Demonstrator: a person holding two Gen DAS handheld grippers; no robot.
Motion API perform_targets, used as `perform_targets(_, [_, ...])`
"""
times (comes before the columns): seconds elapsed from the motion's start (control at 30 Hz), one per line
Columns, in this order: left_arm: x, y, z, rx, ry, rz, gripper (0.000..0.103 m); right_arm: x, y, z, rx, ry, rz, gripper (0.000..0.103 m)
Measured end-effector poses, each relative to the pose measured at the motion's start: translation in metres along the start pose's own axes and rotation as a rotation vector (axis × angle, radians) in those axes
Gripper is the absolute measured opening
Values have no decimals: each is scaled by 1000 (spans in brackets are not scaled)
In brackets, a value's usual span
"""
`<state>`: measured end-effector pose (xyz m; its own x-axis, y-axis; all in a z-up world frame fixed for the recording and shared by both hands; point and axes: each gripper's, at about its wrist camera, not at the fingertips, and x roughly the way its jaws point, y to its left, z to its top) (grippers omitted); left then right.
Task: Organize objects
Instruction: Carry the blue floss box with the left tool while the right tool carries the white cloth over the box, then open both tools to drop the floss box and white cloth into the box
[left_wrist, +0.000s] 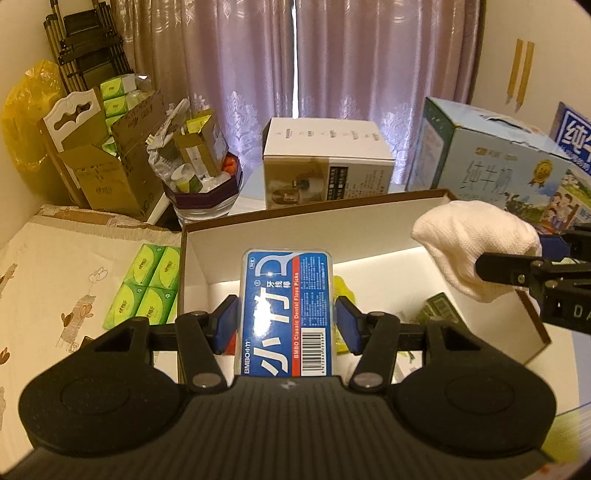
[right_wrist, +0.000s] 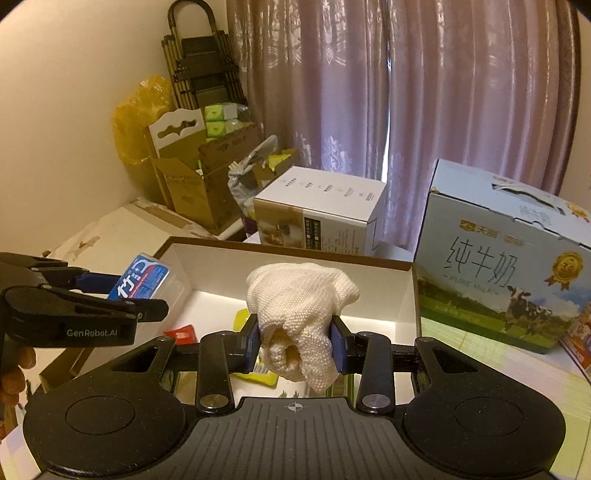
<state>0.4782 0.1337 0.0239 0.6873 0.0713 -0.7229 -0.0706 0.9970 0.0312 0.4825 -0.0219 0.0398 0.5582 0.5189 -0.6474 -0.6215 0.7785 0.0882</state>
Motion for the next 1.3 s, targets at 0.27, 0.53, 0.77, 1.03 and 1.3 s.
perform_targets(0.27, [38,4,11,-18,45,2,52,47,-8,9,-20,59,-17,35])
perform_targets(0.53, [69,6,18,-30,80,8,52,82,-16,9,-20,108,-20,35])
perform_targets(0.77, [85,9,20,-38,96,13,52,103,-22,7,-7,136,-26,35])
perform_targets(1.03, [92,12,19,-42,105,15,52,112,-25,6,6,138,-33,36])
perform_targets(1.3, [99,13,16,-45,118,16,52,118,-27,1,-7,100,-67,55])
